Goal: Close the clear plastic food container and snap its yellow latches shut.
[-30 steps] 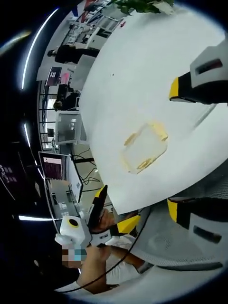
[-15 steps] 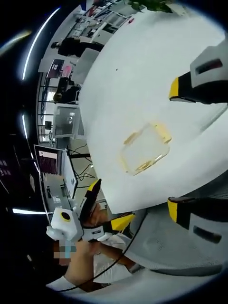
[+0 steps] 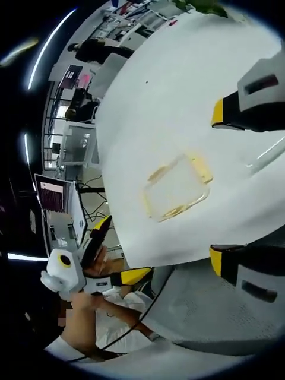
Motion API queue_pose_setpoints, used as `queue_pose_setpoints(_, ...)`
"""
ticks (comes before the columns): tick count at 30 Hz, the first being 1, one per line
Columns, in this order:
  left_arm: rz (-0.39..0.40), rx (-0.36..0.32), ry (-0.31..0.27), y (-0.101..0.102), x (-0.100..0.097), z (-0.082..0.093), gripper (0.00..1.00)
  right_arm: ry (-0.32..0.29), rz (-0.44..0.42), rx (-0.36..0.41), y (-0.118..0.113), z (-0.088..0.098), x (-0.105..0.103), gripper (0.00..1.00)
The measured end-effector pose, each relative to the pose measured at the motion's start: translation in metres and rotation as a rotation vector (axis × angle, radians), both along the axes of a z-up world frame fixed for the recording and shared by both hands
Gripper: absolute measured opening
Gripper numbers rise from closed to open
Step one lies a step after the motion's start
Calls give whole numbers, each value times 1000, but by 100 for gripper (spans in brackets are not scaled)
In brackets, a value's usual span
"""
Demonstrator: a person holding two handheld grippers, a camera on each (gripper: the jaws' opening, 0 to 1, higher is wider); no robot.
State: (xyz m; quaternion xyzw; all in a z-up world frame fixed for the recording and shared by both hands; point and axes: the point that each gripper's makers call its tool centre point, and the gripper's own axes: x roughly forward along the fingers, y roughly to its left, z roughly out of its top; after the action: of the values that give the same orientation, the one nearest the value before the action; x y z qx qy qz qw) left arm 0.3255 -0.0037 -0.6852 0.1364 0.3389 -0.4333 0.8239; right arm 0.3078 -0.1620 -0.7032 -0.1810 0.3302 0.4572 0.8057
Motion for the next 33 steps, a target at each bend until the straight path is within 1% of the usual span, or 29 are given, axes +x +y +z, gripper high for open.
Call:
queue_pose_setpoints(3, -43, 19, -4, 0, 3, -1, 97, 5, 15, -5, 2, -1, 4, 80)
queue_pose_setpoints(4, -67, 38, -14, 2, 4, -2, 97, -11, 31, -10, 4, -1, 8, 80)
queue_pose_setpoints(6, -97, 59, -28, 4, 6, -4, 97, -15, 43, -30, 5, -1, 11, 79)
queue_pose_setpoints(8, -121, 70, -29, 5, 7, -5, 97, -16, 57, -48, 6, -3, 16, 79)
queue_pose_setpoints(9, -148, 78, -45, 6, 9, -5, 95, -16, 64, -58, 6, -4, 19, 79)
queue_pose_setpoints(11, -161, 78, -60, 6, 10, -6, 94, -32, 80, -81, 6, -6, 23, 79)
queue_pose_setpoints(12, -161, 75, -54, 6, 11, -7, 94, -37, 85, -85, 7, -7, 25, 79)
queue_pose_setpoints(14, -168, 65, -47, 5, 12, -9, 96, -26, 91, -84, 8, -10, 28, 79)
queue_pose_setpoints(16, -190, 73, -43, 5, 11, -12, 95, -24, 105, -92, 8, -12, 30, 79)
queue_pose_setpoints(17, -209, 94, -41, 6, 10, -15, 95, -21, 120, -104, 8, -15, 31, 80)
queue_pose_setpoints(18, -231, 122, -40, 8, 10, -19, 95, -27, 155, -117, 8, -18, 29, 81)
queue_pose_setpoints(21, -248, 131, -35, 8, 10, -24, 95, -32, 222, -160, 7, -24, 26, 81)
queue_pose_setpoints(22, -253, 136, -28, 9, 11, -27, 95, -38, 228, -156, 7, -25, 26, 81)
queue_pose_setpoints(24, -279, 150, -31, 10, 11, -33, 95, -22, 224, -146, 7, -27, 28, 81)
queue_pose_setpoints(26, -287, 163, -21, 12, 13, -38, 95, -15, 218, -146, 7, -30, 31, 82)
queue_pose_setpoints(28, -303, 145, -9, 11, 13, -39, 95, -13, 221, -155, 7, -33, 33, 82)
queue_pose_setpoints(29, -311, 149, 2, 11, 14, -40, 95, -15, 225, -161, 7, -34, 35, 82)
queue_pose_setpoints(31, -321, 152, 6, 11, 15, -42, 96, -17, 227, -164, 7, -36, 38, 83)
queue_pose_setpoints(33, -351, 179, 3, 12, 17, -46, 96, -8, 235, -168, 8, -38, 39, 83)
